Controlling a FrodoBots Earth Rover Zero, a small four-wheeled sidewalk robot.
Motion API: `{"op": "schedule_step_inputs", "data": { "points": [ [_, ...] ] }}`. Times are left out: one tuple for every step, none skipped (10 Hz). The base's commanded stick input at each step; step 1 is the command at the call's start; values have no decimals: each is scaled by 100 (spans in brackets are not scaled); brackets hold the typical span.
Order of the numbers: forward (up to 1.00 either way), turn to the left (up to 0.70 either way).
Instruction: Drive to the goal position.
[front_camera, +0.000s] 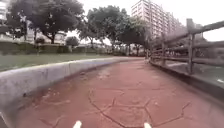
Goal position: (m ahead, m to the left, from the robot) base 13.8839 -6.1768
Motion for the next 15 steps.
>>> {"op": "schedule_step_inputs", "data": {
  "points": [
    [50,-50],
    [50,-23],
    [50,0],
    [50,0],
    [50,0],
    [50,0],
    [50,0],
    [50,0],
    [50,0],
    [50,0],
    [50,0],
    [50,0],
    [50,0],
    [50,0],
    [50,0]
  ]
}}
